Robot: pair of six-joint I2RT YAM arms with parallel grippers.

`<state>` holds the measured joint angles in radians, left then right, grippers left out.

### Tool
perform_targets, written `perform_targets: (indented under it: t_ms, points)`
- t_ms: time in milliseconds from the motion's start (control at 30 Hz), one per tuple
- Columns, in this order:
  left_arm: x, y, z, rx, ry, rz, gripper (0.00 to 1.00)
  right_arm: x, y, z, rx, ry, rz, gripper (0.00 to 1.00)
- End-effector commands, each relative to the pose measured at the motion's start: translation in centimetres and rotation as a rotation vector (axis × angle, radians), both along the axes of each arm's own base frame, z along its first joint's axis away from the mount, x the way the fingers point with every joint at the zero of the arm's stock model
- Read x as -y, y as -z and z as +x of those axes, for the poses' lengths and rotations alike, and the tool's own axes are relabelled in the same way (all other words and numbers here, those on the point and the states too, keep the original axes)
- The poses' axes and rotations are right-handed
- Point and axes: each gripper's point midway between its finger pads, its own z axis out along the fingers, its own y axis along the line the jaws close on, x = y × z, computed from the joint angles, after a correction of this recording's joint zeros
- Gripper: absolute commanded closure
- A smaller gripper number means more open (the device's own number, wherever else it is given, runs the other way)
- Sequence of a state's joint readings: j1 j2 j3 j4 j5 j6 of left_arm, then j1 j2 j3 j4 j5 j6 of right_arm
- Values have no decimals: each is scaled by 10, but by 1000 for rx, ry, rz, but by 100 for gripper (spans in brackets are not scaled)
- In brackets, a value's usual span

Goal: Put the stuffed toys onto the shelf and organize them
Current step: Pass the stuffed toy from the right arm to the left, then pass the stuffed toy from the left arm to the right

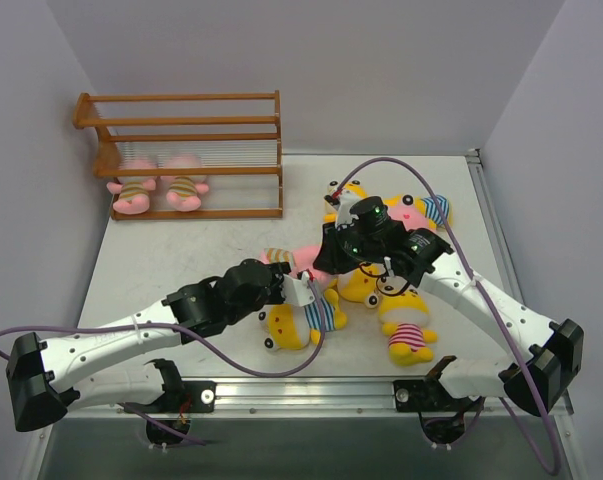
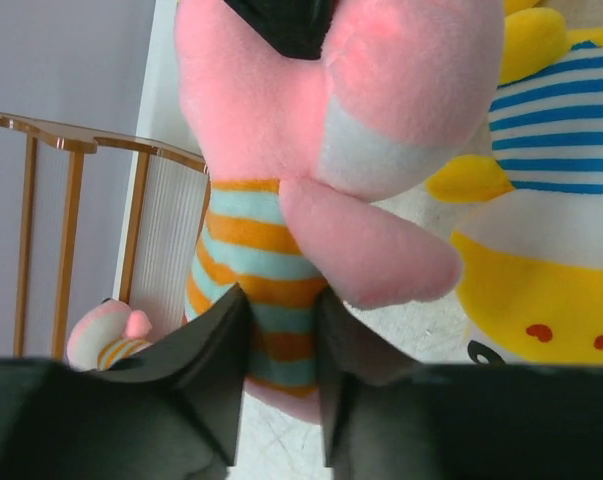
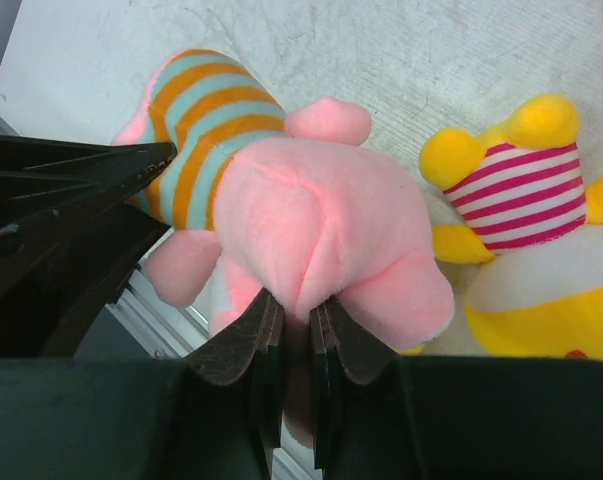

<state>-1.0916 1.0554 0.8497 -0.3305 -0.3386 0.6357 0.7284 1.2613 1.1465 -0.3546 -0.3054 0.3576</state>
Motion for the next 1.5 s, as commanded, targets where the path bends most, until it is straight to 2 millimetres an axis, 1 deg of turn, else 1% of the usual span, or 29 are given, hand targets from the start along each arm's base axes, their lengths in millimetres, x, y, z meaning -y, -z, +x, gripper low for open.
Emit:
perform_targets:
  t_ms: [0,33,100,200,233,300,333,400,500,533,600,667,700,733,767,800,833,900,967,1000,1033,1067,1100,1167,1200,1333,1400,1433,1467]
  points:
    - [5,-2,1,7,-2,-27,68,-17,-40,5,97,-43,116,99]
    - [5,-4,1,8,-3,-32,82,-16,-38,5,96,-42,115,95]
    - [6,-6,0,7,-4,-47,97,-16,-42,7,114,-36,125,91]
    - [7,-8,-3,-14,4,-80,98,-11,-44,13,149,11,124,80]
    - [8,-7,-4,-24,4,-87,98,-9,-44,12,159,17,127,69]
    - [9,-8,-6,-48,-6,-115,98,-5,-50,19,197,54,138,58]
    - [9,-9,-5,-56,-14,-128,98,-3,-55,19,213,68,149,47]
    - [8,-12,-2,-88,-47,-174,98,1,-61,23,242,100,169,41]
    - [7,-20,4,-162,-96,-272,97,16,-83,29,318,194,201,30]
    - [10,-25,4,-190,-93,-311,98,25,-95,30,359,233,220,27]
    - [3,-32,14,-258,-160,-414,98,33,-109,31,407,267,251,21]
    - [0,-43,19,-338,-195,-550,97,45,-126,30,464,312,278,18]
    - [-3,-47,22,-360,-217,-598,98,48,-125,30,471,322,278,17]
    - [-2,-52,23,-381,-219,-649,97,51,-133,28,496,323,298,17]
    - [1,-56,18,-450,-222,-723,98,51,-134,25,502,314,307,16]
    - [-3,-59,22,-465,-245,-768,98,50,-128,24,496,301,302,15]
    - [-2,-65,23,-478,-244,-821,98,49,-134,24,517,299,328,15]
    - [-6,-68,22,-547,-280,-936,97,38,-124,18,495,234,337,14]
    - [-5,-84,23,-593,-279,-1084,98,28,-121,16,485,191,366,14]
    - [-5,-74,20,-639,-283,-1103,98,24,-118,17,482,178,373,13]
    - [-9,-89,26,-618,-265,-1180,98,20,-116,17,487,167,392,13]
    - [-10,-94,24,-652,-267,-1241,98,18,-116,18,488,163,404,13]
    - [-11,-89,23,-676,-264,-1262,98,16,-114,18,483,161,414,12]
    - [-17,-99,26,-687,-256,-1345,98,14,-113,24,491,169,438,12]
    - [-17,-94,25,-713,-251,-1349,98,10,-113,23,482,147,453,12]
    - [-21,-96,27,-753,-246,-1406,97,1,-125,26,491,75,562,11]
    - [-22,-95,27,-760,-239,-1416,98,4,-124,37,480,74,597,11]
    - [-21,-95,25,-771,-227,-1420,98,1,-134,33,481,36,653,12]
    - [-21,-93,26,-777,-228,-1424,98,1,-134,35,481,31,667,11]
